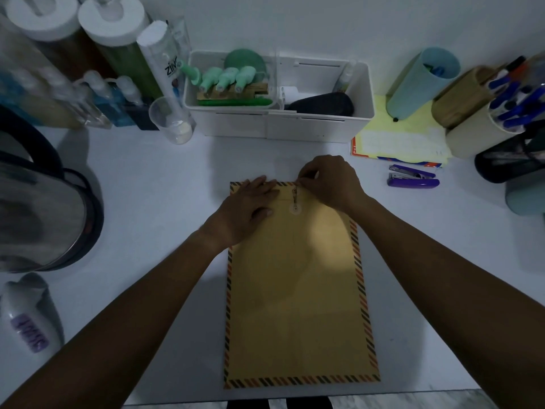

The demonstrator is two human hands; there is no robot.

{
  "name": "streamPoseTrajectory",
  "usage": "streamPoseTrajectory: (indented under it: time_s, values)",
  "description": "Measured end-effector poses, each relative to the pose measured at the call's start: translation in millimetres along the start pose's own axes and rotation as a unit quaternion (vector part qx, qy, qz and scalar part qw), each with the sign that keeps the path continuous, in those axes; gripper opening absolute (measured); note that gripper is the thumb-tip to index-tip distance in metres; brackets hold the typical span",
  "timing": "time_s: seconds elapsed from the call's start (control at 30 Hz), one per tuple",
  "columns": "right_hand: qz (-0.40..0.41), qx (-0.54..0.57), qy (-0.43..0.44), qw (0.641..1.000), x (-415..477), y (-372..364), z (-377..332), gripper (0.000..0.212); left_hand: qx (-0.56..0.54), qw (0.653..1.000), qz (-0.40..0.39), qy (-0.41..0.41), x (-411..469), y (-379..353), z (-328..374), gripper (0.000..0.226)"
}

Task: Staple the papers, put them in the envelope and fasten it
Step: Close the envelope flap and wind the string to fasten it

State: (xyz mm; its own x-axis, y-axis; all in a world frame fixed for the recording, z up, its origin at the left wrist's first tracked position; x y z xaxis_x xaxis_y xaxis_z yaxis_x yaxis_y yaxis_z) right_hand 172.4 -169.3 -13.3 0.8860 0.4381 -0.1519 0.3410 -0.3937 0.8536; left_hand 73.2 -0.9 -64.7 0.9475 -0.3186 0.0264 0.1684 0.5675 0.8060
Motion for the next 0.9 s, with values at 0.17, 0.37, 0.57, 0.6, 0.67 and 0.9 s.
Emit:
streamPoseTrajectory:
  time_s: [0.17, 0.37, 0.57, 0.6, 0.67, 0.9]
  values:
    - [-0.005, -0.039, 0.095, 0.995, 2, -4, -25, 0.015, -0.001, 1.000, 0.001, -0.005, 0, 1, 0, 0.053]
    - [-0.045, -0.062, 0.130, 0.989, 9, -16, -37, 0.019, -0.005, 1.000, -0.002, 0.001, 1, 2, 0, 0.057]
    - [-0.022, -0.024, 0.051, 0.998, 8, -1, -15, 0.013, -0.009, 1.000, 0.005, 0.004, 0, 0, -3, 0.058]
    - [-0.019, -0.019, 0.041, 0.999, 6, 0, -11, 0.012, -0.009, 1.000, 0.005, 0.005, 0, 0, -4, 0.058]
    - [-0.013, -0.014, 0.021, 1.000, 2, 1, -5, 0.011, -0.005, 1.000, 0.004, 0.006, 0, 0, -3, 0.059]
    - [0.030, 0.016, -0.033, 0.999, -23, -7, 9, 0.017, -0.010, 1.000, 0.009, 0.011, 0, 3, 0, 0.049]
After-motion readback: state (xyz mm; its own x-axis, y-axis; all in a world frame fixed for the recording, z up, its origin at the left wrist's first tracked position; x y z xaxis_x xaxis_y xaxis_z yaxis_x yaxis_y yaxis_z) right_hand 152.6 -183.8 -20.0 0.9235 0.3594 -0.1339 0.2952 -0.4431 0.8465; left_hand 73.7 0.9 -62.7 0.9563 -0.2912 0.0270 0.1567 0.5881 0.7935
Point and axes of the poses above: each hand's wrist, its own x-axis towards the middle knuckle, its own y-axis out of the back of the hand, z = x × y, the point moved 6 cm from there along x, towards the middle knuckle, and after that the axes turned 3 degrees about x, right-handed, at the moved point
